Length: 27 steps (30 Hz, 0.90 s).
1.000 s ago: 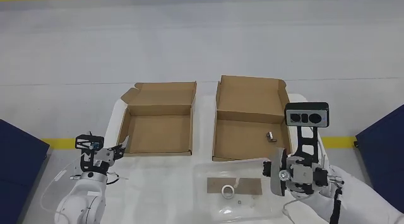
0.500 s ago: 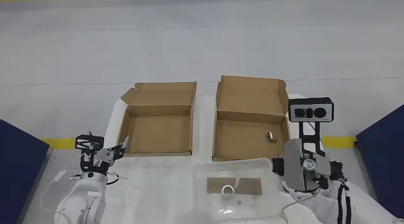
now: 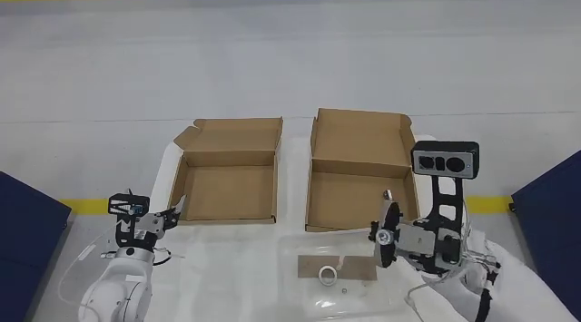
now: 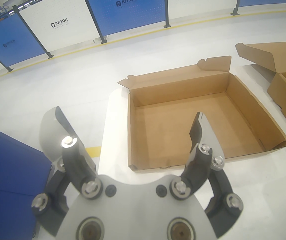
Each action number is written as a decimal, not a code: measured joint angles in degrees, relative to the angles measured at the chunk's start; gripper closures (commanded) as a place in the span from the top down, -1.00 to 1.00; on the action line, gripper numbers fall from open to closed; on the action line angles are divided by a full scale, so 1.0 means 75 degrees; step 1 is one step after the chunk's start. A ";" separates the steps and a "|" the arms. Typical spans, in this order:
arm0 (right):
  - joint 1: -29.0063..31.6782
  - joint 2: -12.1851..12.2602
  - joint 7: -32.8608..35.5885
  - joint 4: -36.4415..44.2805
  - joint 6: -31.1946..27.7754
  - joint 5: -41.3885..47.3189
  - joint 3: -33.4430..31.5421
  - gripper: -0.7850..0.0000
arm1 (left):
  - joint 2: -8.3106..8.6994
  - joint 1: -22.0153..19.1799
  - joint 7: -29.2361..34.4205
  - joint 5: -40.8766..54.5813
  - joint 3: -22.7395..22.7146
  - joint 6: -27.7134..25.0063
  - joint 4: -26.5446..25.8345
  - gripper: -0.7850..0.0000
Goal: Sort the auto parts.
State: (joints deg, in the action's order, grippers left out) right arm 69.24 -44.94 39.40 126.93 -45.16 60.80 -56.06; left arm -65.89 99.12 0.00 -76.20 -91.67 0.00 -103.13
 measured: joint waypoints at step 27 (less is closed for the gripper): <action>0.0316 -0.0799 0.1933 0.0081 0.0254 0.3102 -0.0279 -1.00 | 0.0000 0.0000 0.0000 0.0000 0.0000 0.0000 0.0000 1.00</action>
State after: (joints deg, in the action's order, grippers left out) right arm 71.61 -50.94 53.90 127.54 -43.25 84.07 -58.16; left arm -65.89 99.12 0.00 -76.20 -91.67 0.00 -103.13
